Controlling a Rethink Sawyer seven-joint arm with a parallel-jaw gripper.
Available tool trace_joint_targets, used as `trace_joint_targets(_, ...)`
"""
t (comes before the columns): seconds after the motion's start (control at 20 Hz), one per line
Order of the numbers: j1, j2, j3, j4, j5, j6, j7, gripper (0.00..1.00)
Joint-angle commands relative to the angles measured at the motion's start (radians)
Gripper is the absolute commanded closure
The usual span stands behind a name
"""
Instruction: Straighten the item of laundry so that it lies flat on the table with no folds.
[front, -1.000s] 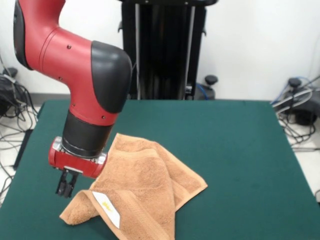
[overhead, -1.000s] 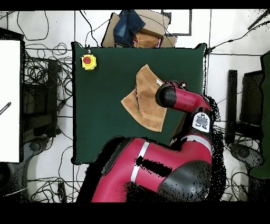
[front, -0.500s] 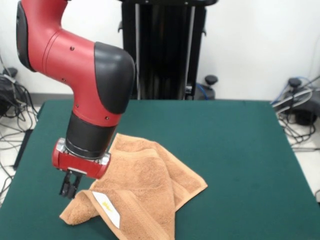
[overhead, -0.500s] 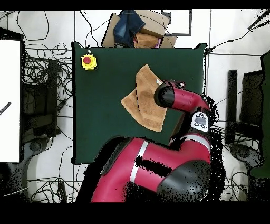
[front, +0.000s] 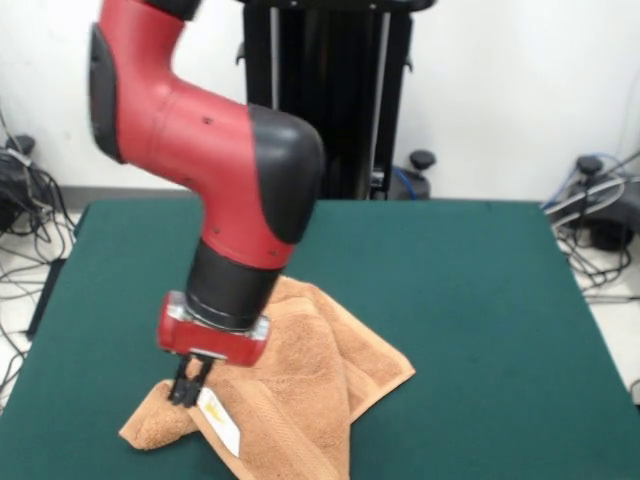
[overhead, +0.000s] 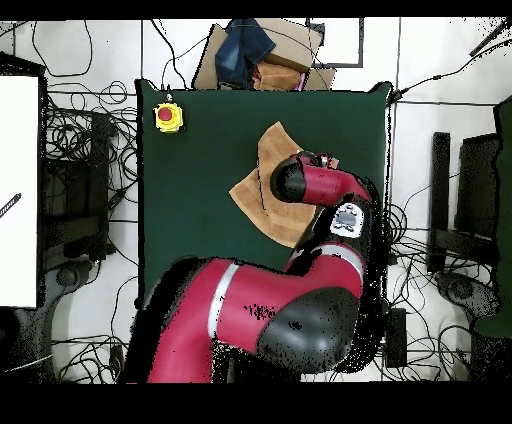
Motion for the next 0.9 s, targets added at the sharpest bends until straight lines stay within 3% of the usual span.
trace_joint_targets(0.05,0.102,0.108,-0.056,-0.021,0.057,0.025,0.239,1.00)
trace_joint_targets(0.4,0.114,0.143,-0.068,-0.029,0.097,-0.010,0.246,1.00)
trace_joint_targets(0.9,0.069,0.190,-0.005,-0.033,0.102,-0.161,0.236,1.00)
